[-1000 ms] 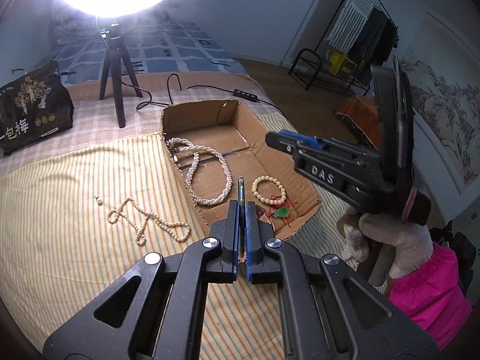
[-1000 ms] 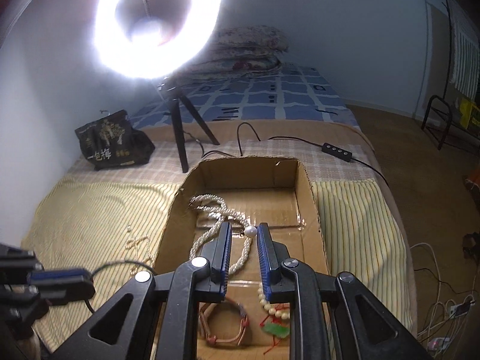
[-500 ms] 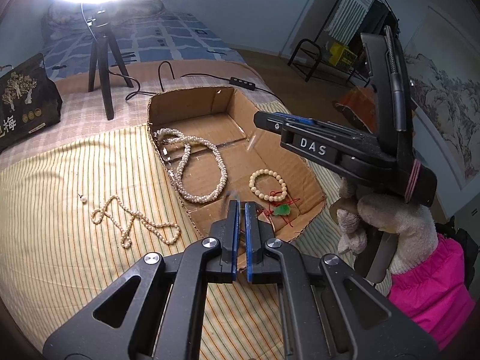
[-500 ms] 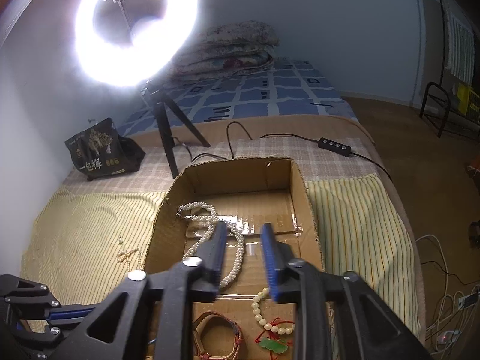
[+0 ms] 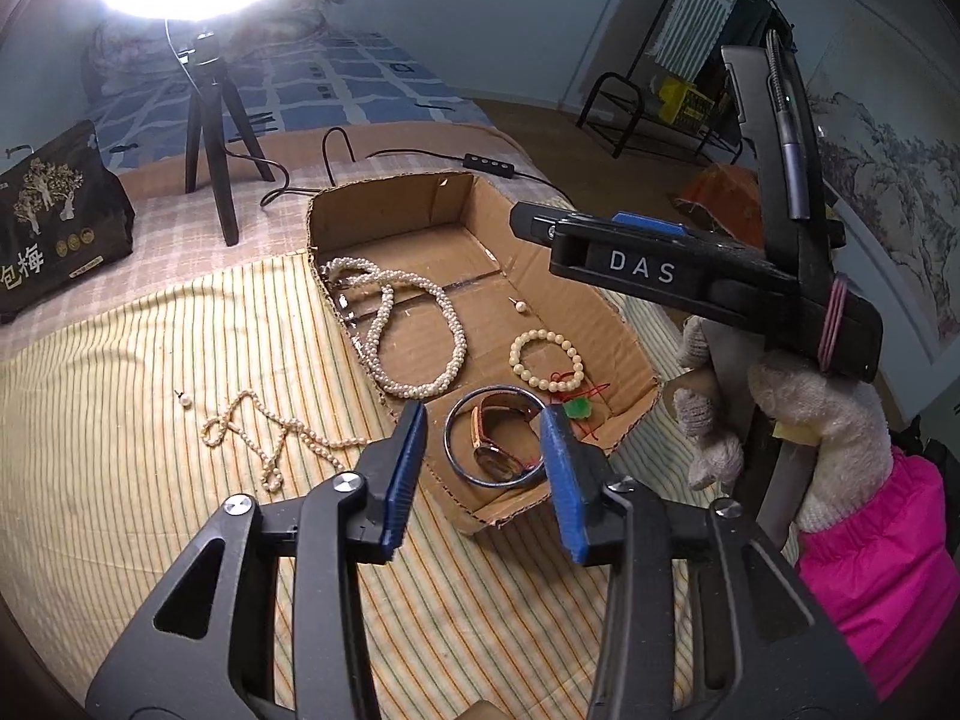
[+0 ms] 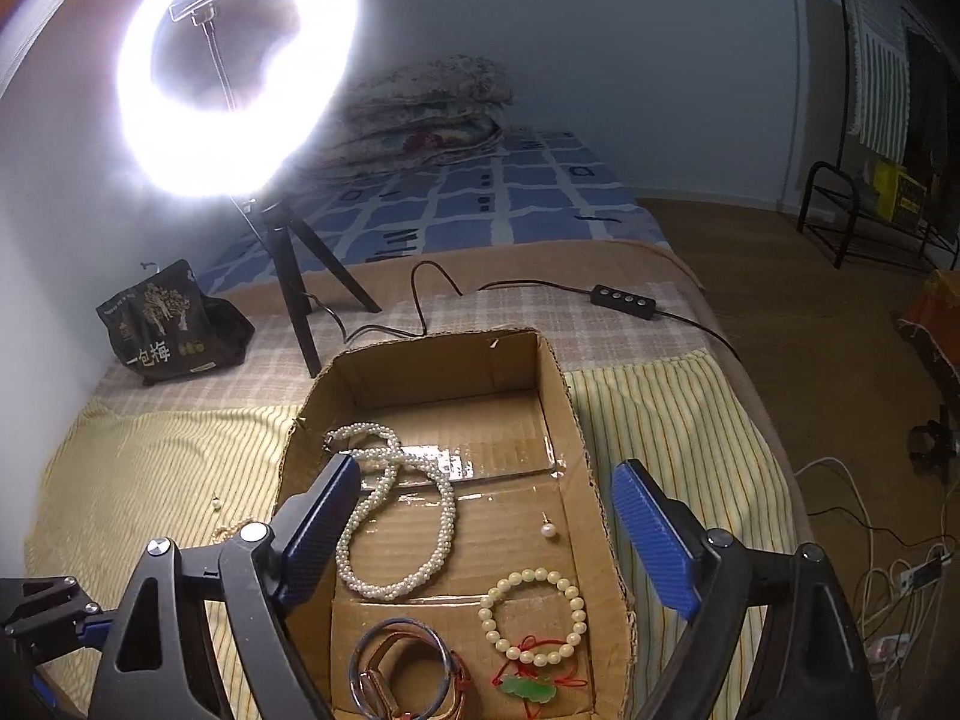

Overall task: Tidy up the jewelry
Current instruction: 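Move both tools back over the bed toward the pearl necklace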

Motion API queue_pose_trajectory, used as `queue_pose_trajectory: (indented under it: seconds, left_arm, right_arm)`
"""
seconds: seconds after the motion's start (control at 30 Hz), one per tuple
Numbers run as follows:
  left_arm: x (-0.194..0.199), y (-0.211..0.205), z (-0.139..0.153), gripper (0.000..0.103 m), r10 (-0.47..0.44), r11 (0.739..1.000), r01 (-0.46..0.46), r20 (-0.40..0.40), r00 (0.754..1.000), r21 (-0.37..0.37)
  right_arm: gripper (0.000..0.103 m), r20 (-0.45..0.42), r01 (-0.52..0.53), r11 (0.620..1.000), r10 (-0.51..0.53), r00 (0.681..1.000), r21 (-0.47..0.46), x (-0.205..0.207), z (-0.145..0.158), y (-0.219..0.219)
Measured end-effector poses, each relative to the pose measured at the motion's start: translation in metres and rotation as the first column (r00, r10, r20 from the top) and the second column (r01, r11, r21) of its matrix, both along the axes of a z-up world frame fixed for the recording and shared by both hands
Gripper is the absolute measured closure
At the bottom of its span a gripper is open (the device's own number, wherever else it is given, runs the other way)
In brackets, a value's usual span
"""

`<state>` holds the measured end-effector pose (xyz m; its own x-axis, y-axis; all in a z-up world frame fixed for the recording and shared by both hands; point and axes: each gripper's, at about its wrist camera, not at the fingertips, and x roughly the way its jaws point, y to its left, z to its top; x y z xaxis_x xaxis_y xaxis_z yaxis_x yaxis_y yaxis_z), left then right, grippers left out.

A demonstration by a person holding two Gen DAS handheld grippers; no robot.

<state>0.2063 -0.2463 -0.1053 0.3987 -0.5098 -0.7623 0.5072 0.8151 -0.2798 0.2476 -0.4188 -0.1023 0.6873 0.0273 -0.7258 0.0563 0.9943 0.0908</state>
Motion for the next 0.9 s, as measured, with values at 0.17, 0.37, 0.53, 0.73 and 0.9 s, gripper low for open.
queue_pose_trajectory:
  seconds: [0.17, 0.37, 0.53, 0.73, 0.9]
  left_arm:
    - [-0.004, 0.005, 0.002, 0.054, -0.008, 1.0, 0.008, 0.013, 1.0, 0.021]
    - [-0.008, 0.019, 0.007, 0.04, 0.005, 0.999, -0.006, 0.027, 1.0, 0.031]
    - [-0.009, 0.036, 0.012, 0.039, 0.016, 0.998, -0.019, 0.045, 0.999, 0.059]
    - [0.0, 0.074, 0.021, 0.039, 0.099, 0.994, -0.102, 0.071, 0.993, 0.044]
    - [0.006, 0.111, 0.029, 0.039, 0.197, 0.979, -0.2, 0.098, 0.976, 0.027]
  right_arm:
    - [0.001, -0.006, 0.02, 0.999, -0.02, 1.0, -0.034, -0.006, 0.002, 0.004]
    - [0.0, 0.003, 0.05, 0.998, -0.05, 0.999, -0.028, -0.015, 0.01, 0.005]
    - [0.0, 0.02, 0.058, 0.998, -0.058, 0.998, -0.019, -0.028, 0.018, 0.008]
    - [0.0, 0.065, 0.043, 0.999, -0.043, 0.997, 0.01, -0.047, 0.032, 0.018]
    - [0.0, 0.108, 0.017, 0.999, -0.022, 0.994, 0.045, -0.059, 0.042, 0.031]
